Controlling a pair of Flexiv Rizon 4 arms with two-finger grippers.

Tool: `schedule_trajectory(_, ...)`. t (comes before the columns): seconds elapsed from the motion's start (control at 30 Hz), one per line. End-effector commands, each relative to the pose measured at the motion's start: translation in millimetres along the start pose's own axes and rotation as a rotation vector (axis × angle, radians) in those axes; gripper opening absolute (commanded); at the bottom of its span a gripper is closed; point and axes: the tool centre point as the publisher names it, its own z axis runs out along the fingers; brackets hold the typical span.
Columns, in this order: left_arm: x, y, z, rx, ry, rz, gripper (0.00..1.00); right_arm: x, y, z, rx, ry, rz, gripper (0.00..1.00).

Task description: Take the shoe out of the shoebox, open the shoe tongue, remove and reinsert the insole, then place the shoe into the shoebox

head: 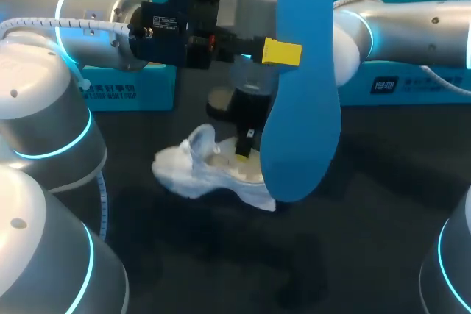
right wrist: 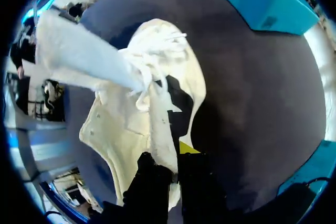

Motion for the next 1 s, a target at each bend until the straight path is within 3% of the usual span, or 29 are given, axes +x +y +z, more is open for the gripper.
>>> schedule_trajectory(0.03, -0.1, 1, 0, 0.001, 0.0, 0.0, 0.0, -3.6, -4.1, -9, -0.088, 0.087, 0.372, 0.0)
schedule_trajectory(0.13, -0.1, 1, 0, 0.001, 0.0, 0.0, 0.0, -2.4, -4.3, -11, -0.214, 0.105, 0.513, 0.0)
schedule_trajectory(0.37, -0.1, 1, 0, 0.001, 0.0, 0.0, 0.0, 21.4, -13.1, -9, -0.368, 0.137, 0.939, 0.0)
schedule_trajectory(0.6, -0.1, 1, 0, 0.001, 0.0, 0.0, 0.0, 37.1, -28.2, -11, -0.396, 0.075, 1.151, 0.0)
schedule_trajectory(1.0, -0.1, 1, 0, 0.001, 0.0, 0.0, 0.0, 25.4, -23.8, -14, -0.323, 0.013, 1.118, 0.0)
